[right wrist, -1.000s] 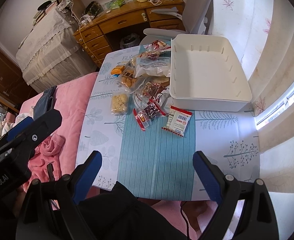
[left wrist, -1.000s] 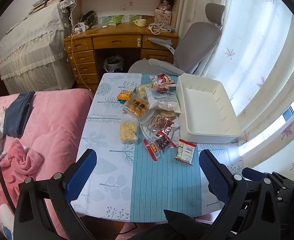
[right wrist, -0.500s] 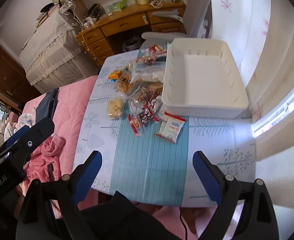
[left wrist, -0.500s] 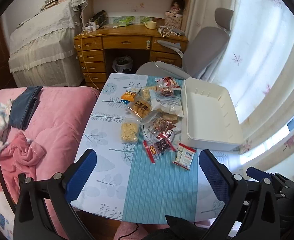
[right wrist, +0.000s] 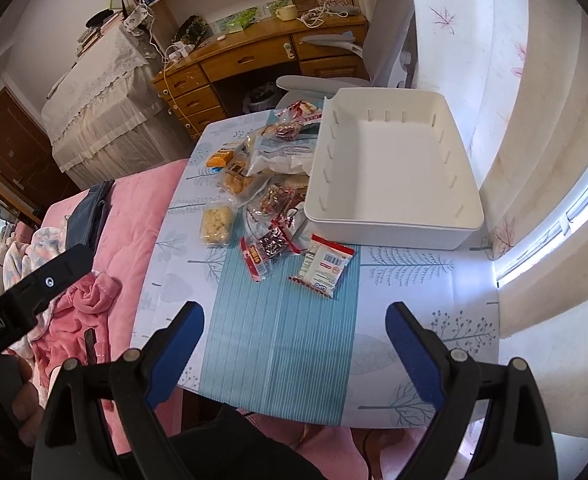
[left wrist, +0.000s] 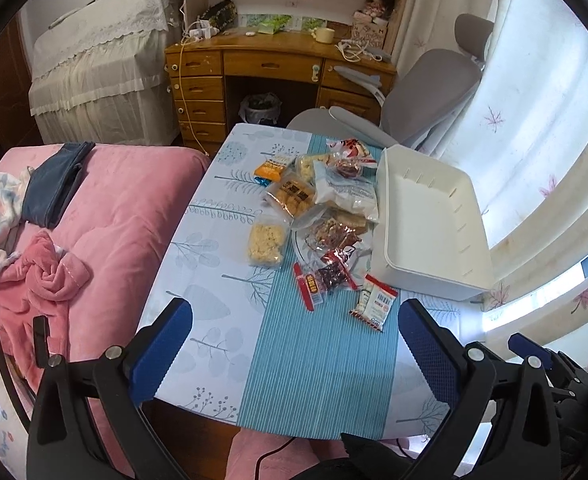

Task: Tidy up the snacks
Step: 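Grasp the white-and-red wrapped bar with the right gripper while the left grasps the clear cake bag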

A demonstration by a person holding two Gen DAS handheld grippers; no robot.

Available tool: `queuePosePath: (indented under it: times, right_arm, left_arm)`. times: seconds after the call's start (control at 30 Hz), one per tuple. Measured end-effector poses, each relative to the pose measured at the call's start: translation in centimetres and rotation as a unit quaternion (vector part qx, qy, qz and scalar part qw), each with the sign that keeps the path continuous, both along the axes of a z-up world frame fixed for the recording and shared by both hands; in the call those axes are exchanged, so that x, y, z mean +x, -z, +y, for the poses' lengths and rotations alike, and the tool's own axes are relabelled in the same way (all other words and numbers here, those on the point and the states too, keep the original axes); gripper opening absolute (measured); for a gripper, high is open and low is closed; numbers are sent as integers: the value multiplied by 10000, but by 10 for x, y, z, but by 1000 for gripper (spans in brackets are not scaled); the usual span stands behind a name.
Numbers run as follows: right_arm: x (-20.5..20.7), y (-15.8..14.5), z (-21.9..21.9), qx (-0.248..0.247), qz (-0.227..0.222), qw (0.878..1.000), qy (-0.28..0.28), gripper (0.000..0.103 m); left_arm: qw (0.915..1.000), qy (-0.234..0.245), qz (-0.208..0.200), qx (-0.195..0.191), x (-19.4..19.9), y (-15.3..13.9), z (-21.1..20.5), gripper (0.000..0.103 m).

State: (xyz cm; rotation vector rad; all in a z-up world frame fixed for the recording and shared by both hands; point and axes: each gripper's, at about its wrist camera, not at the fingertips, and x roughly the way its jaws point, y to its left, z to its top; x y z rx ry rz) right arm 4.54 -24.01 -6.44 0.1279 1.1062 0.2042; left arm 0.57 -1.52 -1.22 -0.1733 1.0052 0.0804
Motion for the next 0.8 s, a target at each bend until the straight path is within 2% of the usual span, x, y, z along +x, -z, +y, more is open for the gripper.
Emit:
queuePosePath:
  times: [0.23, 0.43, 0.6, 0.8]
  right_arm:
    - [4, 10, -14, -52, 111, 9994, 335, 93]
    - [11, 23, -14, -66, 373, 9978, 544, 93]
    - [19, 33, -7, -70, 600, 9959, 680, 93]
    - [33, 48, 5, -127, 843, 9901, 1112, 93]
  left_arm:
    - [9998, 101, 174, -19, 15, 9, 3, 102]
    - [9992, 115, 373, -9, 36, 25, 16, 102]
    - [9980, 209, 594, 49, 63, 44, 34, 102]
    - [9951, 493, 852, 48, 101, 65, 56, 102]
